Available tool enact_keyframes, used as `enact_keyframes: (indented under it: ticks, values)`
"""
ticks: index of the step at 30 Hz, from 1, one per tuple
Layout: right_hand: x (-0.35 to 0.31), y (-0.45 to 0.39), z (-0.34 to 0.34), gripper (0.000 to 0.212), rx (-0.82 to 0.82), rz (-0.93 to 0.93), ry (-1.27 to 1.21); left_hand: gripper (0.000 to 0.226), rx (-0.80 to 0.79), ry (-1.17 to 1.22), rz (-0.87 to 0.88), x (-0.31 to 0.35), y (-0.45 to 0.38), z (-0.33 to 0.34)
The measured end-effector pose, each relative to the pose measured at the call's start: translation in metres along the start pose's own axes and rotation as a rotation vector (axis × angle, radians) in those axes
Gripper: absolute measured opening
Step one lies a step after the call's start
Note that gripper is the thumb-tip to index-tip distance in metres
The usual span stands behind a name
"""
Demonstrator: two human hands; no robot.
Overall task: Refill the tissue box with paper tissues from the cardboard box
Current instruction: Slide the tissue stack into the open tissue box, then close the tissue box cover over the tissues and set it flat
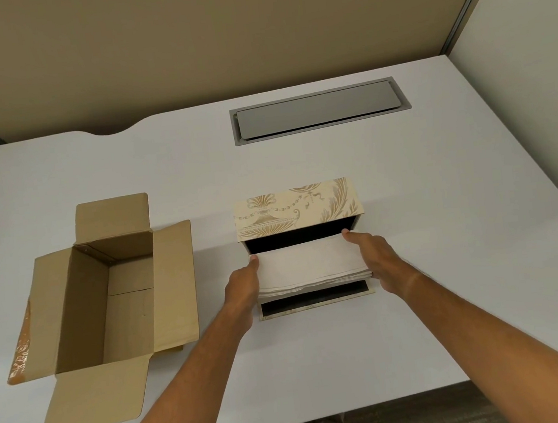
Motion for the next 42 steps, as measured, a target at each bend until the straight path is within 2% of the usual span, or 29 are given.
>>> enact_keyframes:
  ticks: [6, 9, 11, 18, 22, 25, 27, 29, 33, 37, 39, 42]
  values:
    - [-0.015, 0.013, -0.007, 0.073, 0.052, -0.152, 0.279, 0.038, 0.024, -0.228, 0.181, 0.023, 0.027, 0.002]
    - [-0.02, 0.017, -0.007, 0.073, 0.046, -0.18, 0.308, 0.05, 0.024, -0.259, 0.201, 0.025, 0.033, 0.002]
    - [-0.025, 0.022, -0.011, 0.072, 0.099, -0.223, 0.35, 0.058, 0.038, -0.284, 0.21, 0.025, 0.034, -0.001]
    - [-0.064, 0.042, -0.044, 0.05, 0.316, -0.379, 0.254, 0.057, 0.177, -0.254, 0.304, 0.039, 0.037, -0.025]
    - [-0.103, 0.047, -0.04, 0.046, 0.327, -0.497, 0.325, 0.047, 0.307, -0.463, 0.554, 0.062, 0.06, -0.022]
    - [-0.124, 0.038, -0.023, 0.052, 0.266, -0.555, 0.459, 0.041, 0.31, -0.659, 0.734, 0.065, 0.08, -0.005]
    - [-0.13, 0.03, -0.015, 0.055, 0.237, -0.546, 0.523, 0.039, 0.28, -0.749, 0.793, 0.061, 0.082, 0.003]
    - [-0.13, 0.021, -0.009, 0.059, 0.205, -0.501, 0.548, 0.038, 0.267, -0.711, 0.789, 0.055, 0.079, 0.001]
    - [-0.119, 0.006, -0.015, 0.064, 0.19, -0.404, 0.519, 0.039, 0.31, -0.334, 0.637, 0.065, 0.072, -0.028]
    - [-0.116, -0.001, -0.022, 0.043, 0.203, -0.409, 0.482, 0.04, 0.289, -0.165, 0.48, 0.089, 0.044, -0.045]
    - [-0.116, -0.002, -0.023, 0.039, 0.195, -0.414, 0.45, 0.029, 0.229, -0.114, 0.417, 0.095, 0.029, -0.043]
    - [-0.116, 0.002, -0.023, 0.029, 0.174, -0.41, 0.42, 0.028, 0.141, -0.034, 0.322, 0.095, 0.017, -0.034]
Point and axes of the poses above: each hand's wrist, its own y-axis away from the middle knuckle, its own z-axis out of the palm, x = y × z, the point moved 10 cm from there along -y, towards the middle knuckle, and after that the axes turned 10 degrees about -x, right-handed, at the moved point
